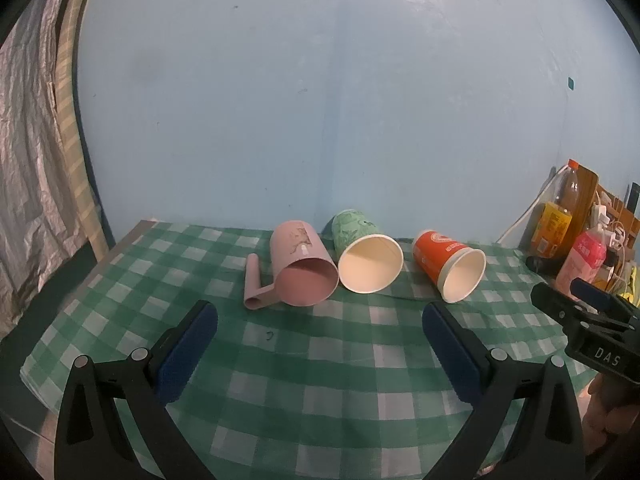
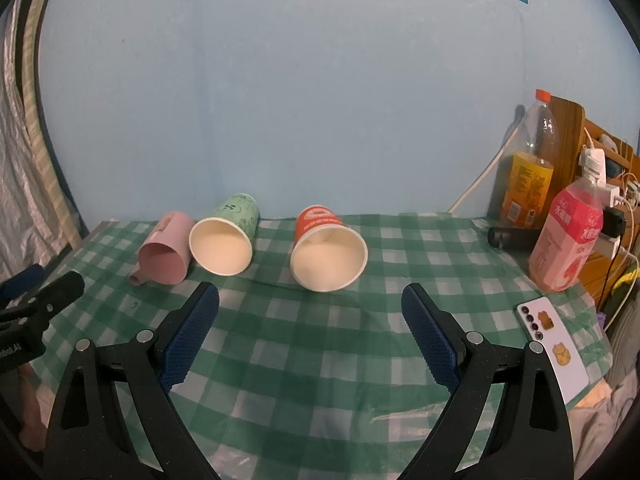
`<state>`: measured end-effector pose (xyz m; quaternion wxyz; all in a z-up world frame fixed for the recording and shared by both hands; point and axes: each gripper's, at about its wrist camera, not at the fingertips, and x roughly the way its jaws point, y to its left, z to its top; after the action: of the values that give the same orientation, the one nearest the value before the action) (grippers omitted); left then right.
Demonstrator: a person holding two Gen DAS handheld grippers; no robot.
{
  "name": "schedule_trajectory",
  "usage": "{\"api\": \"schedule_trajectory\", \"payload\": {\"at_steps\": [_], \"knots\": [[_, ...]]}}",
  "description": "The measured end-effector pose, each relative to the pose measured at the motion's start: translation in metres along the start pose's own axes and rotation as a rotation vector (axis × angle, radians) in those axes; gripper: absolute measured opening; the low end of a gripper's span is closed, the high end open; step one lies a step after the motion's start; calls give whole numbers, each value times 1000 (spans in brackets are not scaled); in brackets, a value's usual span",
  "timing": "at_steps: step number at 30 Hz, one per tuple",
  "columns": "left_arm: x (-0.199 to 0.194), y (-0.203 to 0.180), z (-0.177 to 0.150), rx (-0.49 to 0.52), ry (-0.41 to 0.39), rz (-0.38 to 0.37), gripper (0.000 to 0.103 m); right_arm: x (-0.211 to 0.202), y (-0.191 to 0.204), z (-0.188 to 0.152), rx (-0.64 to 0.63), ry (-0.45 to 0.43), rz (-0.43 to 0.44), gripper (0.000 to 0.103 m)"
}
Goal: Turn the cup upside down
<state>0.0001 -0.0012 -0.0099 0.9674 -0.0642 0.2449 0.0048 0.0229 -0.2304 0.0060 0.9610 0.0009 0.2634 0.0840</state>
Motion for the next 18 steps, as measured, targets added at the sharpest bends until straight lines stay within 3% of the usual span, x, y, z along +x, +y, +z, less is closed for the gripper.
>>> {"api": "schedule_trajectory", "payload": {"at_steps": [18], "knots": [[1,0,2,-4,8,-9,103,0,2,-1,-1,2,2,92]]}}
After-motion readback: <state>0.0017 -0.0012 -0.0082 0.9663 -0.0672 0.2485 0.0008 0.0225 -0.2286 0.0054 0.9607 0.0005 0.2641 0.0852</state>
